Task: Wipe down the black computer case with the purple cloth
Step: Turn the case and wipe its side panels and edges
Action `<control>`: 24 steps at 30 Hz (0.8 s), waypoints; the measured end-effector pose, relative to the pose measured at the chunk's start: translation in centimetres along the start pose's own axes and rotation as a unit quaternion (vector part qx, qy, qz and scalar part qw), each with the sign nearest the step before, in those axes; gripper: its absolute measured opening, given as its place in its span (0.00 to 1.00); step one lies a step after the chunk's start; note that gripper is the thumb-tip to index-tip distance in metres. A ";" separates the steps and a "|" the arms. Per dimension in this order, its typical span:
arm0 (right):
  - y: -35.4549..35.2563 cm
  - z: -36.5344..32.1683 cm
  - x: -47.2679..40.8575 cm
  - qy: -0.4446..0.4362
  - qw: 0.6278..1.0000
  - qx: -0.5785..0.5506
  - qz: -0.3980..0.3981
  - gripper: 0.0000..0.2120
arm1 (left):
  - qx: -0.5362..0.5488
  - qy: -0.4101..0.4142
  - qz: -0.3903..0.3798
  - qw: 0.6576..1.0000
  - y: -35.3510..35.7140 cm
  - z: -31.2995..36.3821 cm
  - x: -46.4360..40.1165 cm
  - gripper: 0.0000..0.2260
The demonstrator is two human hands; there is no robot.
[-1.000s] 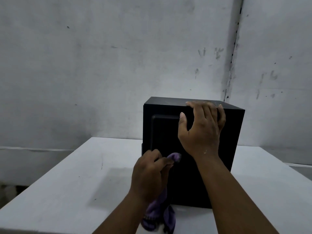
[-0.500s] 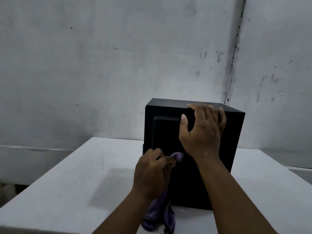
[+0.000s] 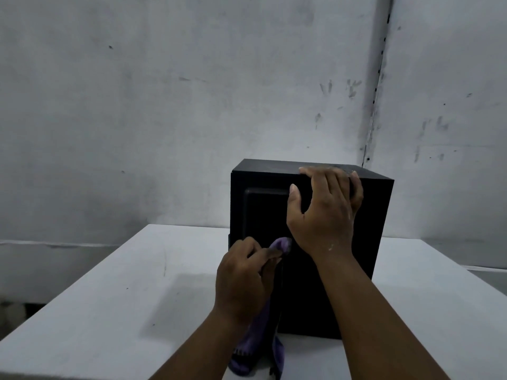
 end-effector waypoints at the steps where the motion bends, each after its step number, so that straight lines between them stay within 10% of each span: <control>1: 0.0 0.0 0.0 0.000 1.000 0.000 -0.001 0.16 | -0.001 0.004 -0.008 1.000 0.2 0.0 0.3 0.11; 24: 0.0 0.0 0.0 0.001 1.000 -0.002 -0.002 0.16 | -0.009 -0.003 -0.021 1.000 0.3 0.5 0.2 0.09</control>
Point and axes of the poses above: each hand's wrist, its own x-axis away from the middle knuckle, its own y-axis out of the palm, z = x × y, the point moved 4 cm from there along -x, towards the middle knuckle, and after that the axes turned 9 degrees about -y, right-handed, at the moved point
